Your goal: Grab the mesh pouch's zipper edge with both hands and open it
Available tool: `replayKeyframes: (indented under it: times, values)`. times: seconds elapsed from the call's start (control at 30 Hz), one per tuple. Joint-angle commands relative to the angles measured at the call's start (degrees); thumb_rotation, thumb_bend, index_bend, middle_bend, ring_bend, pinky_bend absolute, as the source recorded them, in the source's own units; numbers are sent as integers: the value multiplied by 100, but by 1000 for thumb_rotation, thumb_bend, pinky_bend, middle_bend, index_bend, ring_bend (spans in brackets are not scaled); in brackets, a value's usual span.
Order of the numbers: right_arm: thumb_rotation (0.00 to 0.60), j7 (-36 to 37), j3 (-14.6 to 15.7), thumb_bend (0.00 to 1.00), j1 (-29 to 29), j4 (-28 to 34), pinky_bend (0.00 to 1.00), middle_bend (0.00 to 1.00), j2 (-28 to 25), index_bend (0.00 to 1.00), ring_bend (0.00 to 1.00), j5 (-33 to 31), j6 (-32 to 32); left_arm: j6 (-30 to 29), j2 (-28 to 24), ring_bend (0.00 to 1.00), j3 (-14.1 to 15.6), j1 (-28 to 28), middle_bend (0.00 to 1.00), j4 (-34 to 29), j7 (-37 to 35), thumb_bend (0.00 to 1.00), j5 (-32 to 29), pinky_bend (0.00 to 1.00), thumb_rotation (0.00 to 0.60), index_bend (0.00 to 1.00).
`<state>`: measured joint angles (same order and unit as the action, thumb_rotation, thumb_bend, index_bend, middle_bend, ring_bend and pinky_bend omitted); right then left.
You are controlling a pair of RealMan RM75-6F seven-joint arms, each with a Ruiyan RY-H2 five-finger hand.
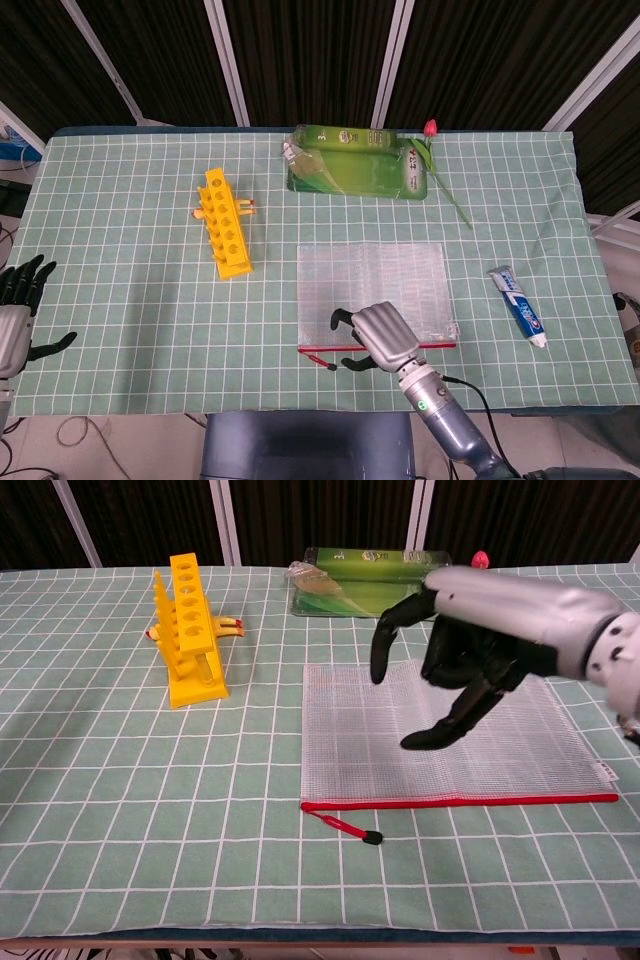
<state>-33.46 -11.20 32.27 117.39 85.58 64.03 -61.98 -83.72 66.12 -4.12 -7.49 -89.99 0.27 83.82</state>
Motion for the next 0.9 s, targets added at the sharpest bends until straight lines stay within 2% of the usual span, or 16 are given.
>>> replayKeyframes:
  times: [0.03, 0.27, 0.47, 0.9]
  values:
    - [600, -303, 63, 257, 209, -229, 984, 1000, 443, 473, 1000, -332, -99, 11, -4, 0, -1, -4, 0, -8, 12, 10, -12, 0, 600, 0]
    - [600, -493, 163, 318, 347, -708, 984, 1000, 1085, 480, 1000, -760, -271, 62, -22, 0, 3, -13, 0, -30, 2, 10, -46, 0, 600, 0]
    - [600, -376, 295, 358, 316, -1247, 984, 1000, 1488, 482, 1000, -1040, -381, 94, -36, 0, 18, -27, 0, -23, -18, 10, -31, 0, 600, 0]
    - [600, -273, 454, 366, 306, -1651, 984, 1000, 1900, 516, 1000, -1086, -435, 111, -43, 0, 20, -32, 0, -28, -57, 11, -41, 0, 600, 0]
